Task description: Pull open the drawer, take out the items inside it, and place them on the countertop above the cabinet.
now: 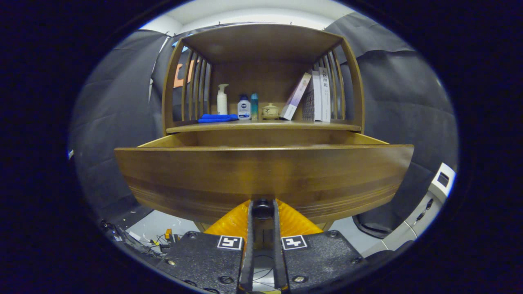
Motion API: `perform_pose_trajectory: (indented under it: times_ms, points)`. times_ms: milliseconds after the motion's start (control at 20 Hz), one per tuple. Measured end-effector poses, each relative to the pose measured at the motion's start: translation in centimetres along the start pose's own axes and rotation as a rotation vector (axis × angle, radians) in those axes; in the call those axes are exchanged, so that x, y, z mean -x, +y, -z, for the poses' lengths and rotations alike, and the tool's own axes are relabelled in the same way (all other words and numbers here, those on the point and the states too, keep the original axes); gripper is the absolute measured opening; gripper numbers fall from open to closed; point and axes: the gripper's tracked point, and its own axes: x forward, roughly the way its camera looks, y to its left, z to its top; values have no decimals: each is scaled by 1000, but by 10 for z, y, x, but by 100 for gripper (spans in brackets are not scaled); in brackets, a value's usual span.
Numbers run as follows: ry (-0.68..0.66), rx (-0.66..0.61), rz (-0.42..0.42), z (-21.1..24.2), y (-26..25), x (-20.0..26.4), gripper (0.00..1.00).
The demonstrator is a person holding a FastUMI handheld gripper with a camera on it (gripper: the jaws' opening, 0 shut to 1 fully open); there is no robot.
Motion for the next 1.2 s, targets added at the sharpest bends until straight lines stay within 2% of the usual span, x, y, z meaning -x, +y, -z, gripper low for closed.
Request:
perform_pose_trajectory:
  times_ms: [150, 200, 400, 550, 700, 950, 1200]
  points:
    - [-1, 3, 6, -2, -1, 2, 22]
    - [-8, -6, 16, -3, -3, 4, 26]
    - [-91, 16, 20, -24, -10, 16, 50]
    - [-148, 11, -9, -54, -11, 40, 78]
    - [-201, 8, -18, -97, -20, 54, 91]
    - [-267, 13, -19, -173, -37, 47, 96]
    - [-223, 52, -44, -210, -39, 11, 96]
